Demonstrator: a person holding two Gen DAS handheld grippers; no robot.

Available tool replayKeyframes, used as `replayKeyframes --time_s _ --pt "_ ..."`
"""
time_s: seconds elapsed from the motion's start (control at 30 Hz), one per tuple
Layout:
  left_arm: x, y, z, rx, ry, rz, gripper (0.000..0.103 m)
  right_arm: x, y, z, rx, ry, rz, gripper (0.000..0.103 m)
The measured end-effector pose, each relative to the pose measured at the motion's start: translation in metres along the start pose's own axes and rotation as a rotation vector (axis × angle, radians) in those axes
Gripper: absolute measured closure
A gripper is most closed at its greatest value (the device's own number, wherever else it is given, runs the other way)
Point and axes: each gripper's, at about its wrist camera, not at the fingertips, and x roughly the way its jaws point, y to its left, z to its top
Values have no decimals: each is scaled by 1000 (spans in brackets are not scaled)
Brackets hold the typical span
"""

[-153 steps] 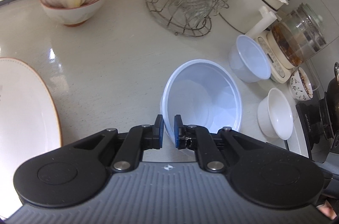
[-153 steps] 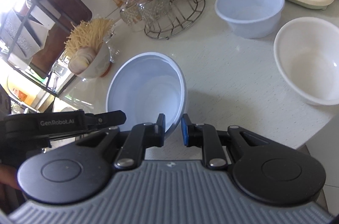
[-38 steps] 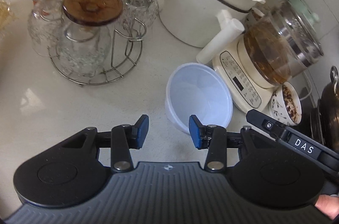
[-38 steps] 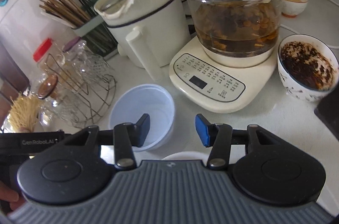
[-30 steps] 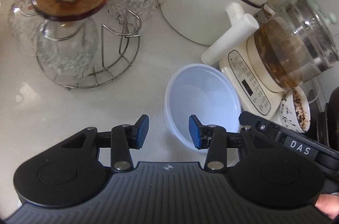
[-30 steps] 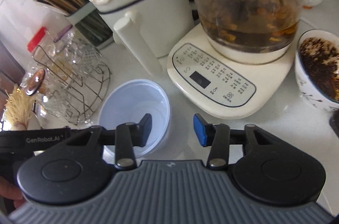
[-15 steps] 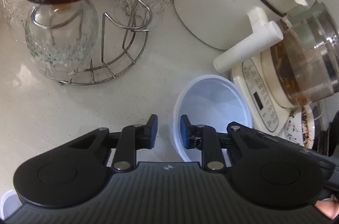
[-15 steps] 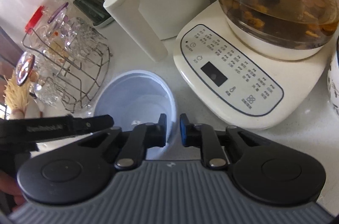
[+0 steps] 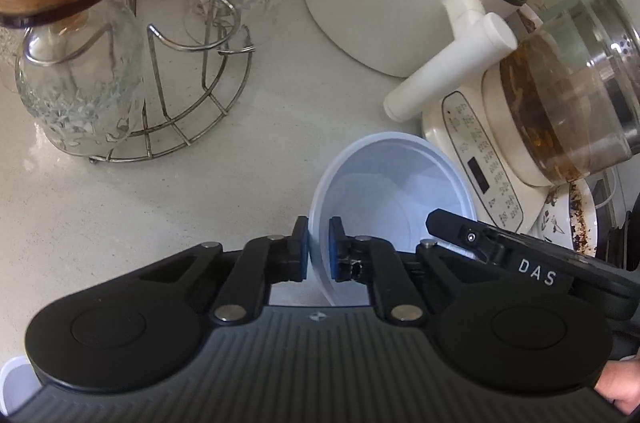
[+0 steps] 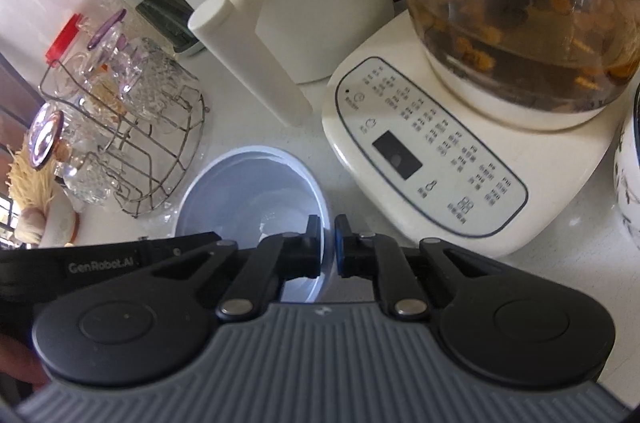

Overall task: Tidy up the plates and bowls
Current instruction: 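Carry the second translucent bowl with both grippers and lower it into the first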

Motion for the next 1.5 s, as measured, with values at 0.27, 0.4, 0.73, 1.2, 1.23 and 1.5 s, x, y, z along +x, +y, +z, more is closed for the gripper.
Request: replayKeyframes --time_s 0.27,0.4,0.73,1.2,1.23,1.5 --pt "-24 0 -8 -1 -27 -2 91 -17 4 4 -17 -19 26 94" --pt "-38 -2 -13 12 -41 -9 91 -30 11 1 -30 -42 25 94" --pt "-84 1 -22 38 -97 -28 91 -61 31 -6 -64 -94 49 93" --pt "-150 35 -35 -34 -192 -50 91 -93 83 -21 -135 -170 100 92" --pt "-156 38 -36 -38 -201 -50 91 -94 88 -22 -139 -174 102 92" --pt "-192 76 -51 -70 -246 -36 91 -93 128 -38 -169 -185 138 92"
